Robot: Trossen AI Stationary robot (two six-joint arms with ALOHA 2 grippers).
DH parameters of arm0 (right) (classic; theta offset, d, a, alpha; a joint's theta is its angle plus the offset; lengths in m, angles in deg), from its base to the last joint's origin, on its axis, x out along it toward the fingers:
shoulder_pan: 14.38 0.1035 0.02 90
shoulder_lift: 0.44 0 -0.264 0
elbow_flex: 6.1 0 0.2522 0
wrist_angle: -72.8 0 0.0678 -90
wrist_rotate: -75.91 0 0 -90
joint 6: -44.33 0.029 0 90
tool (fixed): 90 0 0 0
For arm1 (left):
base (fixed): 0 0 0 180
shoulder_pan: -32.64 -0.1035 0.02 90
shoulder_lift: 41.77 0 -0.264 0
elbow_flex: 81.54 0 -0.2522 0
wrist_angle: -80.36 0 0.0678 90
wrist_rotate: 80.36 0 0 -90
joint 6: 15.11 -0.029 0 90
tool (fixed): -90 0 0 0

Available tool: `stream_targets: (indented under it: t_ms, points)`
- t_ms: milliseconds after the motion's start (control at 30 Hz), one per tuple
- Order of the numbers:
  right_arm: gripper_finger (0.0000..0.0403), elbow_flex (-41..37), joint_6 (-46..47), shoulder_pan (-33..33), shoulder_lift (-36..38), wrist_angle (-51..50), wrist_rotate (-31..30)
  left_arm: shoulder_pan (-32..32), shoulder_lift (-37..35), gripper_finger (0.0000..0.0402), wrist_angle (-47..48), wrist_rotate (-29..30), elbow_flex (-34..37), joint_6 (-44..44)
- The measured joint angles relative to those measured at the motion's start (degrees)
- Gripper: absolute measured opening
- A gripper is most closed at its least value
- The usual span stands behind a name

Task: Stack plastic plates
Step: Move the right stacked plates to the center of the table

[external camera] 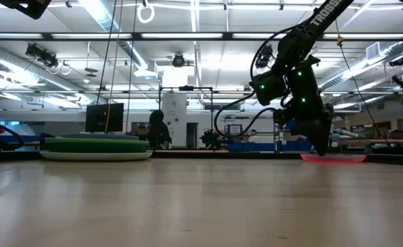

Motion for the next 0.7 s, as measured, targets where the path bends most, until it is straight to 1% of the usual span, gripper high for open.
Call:
stream_targets:
  t_ms: [67,200,333,500,700]
  points:
    - [0.0161,0.00,0.35,0.00,0.00,0.57,-0.69,0.00,0.00,0.0204,-0.01,-0.05,0.00,0.00]
    - [0.0155,0.00,2.44,-0.60,0.00,1.83,-5.20,0.00,0.00,0.0204,-0.01,-0.09,0.00,0.02]
    - [0.0146,-0.85,2.52,-1.43,0.00,4.32,-4.76,0.04,0.00,0.0204,-0.02,-0.13,0.00,0.36]
    - [0.0138,-5.68,2.90,-2.59,0.07,9.43,-4.06,0.42,0.00,0.0204,-0.05,-0.90,0.00,0.44]
    - [0.0120,-9.72,4.76,-3.57,0.32,13.09,-8.38,1.62,0.00,0.0204,-0.92,-0.98,0.00,0.46]
